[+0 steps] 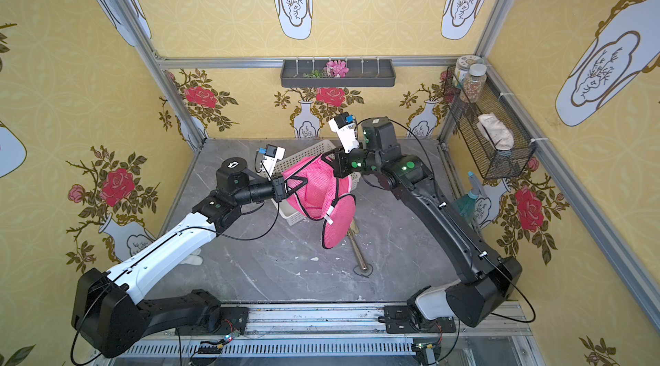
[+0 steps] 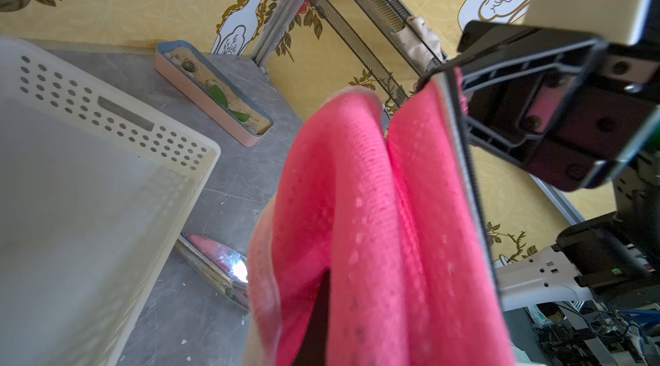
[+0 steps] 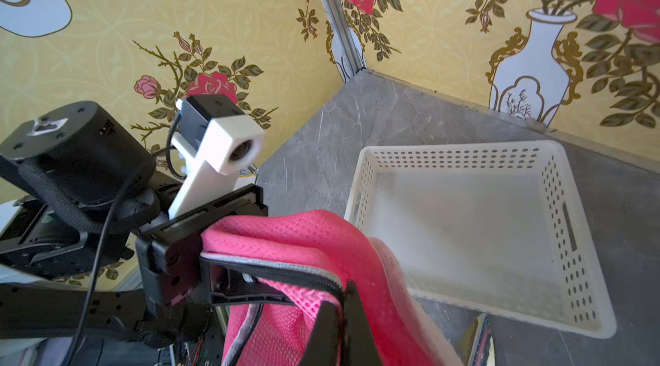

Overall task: Turn the laundry bag inside out
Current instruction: Turn over the laundry bag.

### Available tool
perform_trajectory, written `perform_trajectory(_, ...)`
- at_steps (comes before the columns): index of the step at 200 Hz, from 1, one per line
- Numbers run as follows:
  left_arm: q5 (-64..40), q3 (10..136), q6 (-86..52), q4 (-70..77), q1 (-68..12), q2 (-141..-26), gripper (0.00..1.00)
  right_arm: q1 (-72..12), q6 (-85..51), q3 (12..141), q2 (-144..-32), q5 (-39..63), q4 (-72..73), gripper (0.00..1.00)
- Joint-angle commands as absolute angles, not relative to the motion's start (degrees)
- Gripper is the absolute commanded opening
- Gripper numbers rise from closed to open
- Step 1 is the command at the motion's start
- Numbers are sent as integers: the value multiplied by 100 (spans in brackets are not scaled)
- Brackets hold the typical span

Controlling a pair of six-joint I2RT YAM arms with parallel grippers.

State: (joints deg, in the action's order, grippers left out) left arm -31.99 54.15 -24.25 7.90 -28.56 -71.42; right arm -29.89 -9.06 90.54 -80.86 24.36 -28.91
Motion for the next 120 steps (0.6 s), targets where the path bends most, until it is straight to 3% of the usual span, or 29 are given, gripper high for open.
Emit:
perform_trajectory(1, -2855, 5288, -2612, 1001, -2837, -7105, 21, -3216, -1046, 9127, -8142, 1349, -2188, 0)
perform_trajectory(47, -2370, 5039, -2859, 1585, -2842, -7075, 60, -3498, -1508, 9069, -8060, 1069, -2187, 0)
perform_trajectory(120, -2070, 5144, -2669, 1396, -2917, -7229, 73, -3969, -1895, 9679, -8431, 8, -2596, 0)
